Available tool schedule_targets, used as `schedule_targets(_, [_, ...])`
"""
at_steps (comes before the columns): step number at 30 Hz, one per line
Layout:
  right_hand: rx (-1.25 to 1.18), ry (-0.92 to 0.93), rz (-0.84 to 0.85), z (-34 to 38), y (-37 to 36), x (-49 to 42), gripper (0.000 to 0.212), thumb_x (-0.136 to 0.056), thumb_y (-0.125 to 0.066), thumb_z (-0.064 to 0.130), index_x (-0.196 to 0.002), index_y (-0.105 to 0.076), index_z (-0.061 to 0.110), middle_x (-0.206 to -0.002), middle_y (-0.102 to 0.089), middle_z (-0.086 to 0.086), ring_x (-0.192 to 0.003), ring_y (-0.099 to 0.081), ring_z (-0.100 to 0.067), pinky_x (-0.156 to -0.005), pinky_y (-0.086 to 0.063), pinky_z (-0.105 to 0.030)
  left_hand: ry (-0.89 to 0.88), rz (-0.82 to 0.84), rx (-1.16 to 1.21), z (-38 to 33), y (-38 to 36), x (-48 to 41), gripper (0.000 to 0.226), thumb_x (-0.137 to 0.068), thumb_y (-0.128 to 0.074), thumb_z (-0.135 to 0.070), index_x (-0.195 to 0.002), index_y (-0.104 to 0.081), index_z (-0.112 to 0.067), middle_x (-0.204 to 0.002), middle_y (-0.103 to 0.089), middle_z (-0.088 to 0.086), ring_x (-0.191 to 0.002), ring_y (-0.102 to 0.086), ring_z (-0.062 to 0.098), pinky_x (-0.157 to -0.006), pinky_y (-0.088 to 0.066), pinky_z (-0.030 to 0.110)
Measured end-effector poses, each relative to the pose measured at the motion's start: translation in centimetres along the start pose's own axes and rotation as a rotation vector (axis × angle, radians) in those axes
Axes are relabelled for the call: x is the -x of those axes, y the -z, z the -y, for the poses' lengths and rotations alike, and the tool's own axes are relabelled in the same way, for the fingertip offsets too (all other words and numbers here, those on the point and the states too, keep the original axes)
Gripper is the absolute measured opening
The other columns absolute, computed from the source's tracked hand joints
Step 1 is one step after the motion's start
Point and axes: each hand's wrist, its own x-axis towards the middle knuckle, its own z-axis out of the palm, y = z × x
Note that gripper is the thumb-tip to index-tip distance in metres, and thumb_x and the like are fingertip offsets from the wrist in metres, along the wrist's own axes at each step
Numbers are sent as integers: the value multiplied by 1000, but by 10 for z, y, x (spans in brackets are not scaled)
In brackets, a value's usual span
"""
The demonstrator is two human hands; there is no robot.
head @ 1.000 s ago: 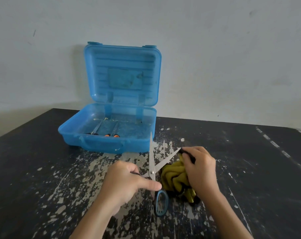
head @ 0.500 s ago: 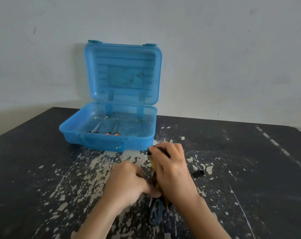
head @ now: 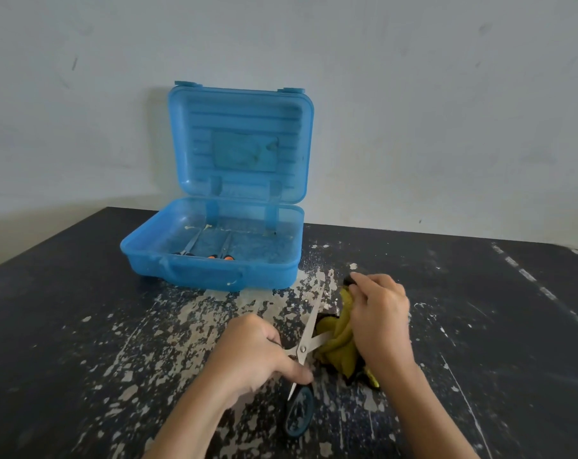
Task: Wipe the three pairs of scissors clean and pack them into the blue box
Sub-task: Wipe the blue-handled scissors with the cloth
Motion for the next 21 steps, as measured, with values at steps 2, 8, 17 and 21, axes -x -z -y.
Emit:
schedule_targets(2, [-85, 27, -45, 1, 10, 0, 22, -83, -60, -4, -104, -68, 0, -94, -65, -12, -88, -56, -31, -74, -38, -25, 16, 21, 48, 1, 2, -1, 49, -46, -93, -29, -55, -50, -8, -47, -43, 2, -43, -34, 14, -47, -30, 23])
schedule_targets(8, [-73, 314, 89, 22, 1, 20, 23, -79, -59, 6, -99, -70, 4, -91, -64, -8, -83, -54, -23, -72, -41, -17, 23, -3, -13, -1, 4, 0, 47, -44, -93, -27, -75, -64, -6, -59, -51, -2, -58, -56, 20, -63, -50, 33])
schedule_targets(17, [-73, 135, -92, 9, 11, 12, 22, -80, -64, -2, -102, -68, -1, -92, -64, -9, -85, -53, -23, -76, -41, -17, 94, -62, 92, -3, 6, 0, 42, -50, -91, -27, -63, -53, -17, -64, -58, 0, -63, -56, 18, -68, -54, 30])
schedule_targets(21, [-12, 310, 89, 13, 1, 20, 22, -78, -65, -1, -99, -69, 2, -92, -63, -7, -85, -52, -22, -77, -45, -21, 92, -66, 150, -3, 13, 3, 35, -52, -91, -22, -71, -64, -12, -55, -52, -4, -51, -47, 11, -49, -36, 23])
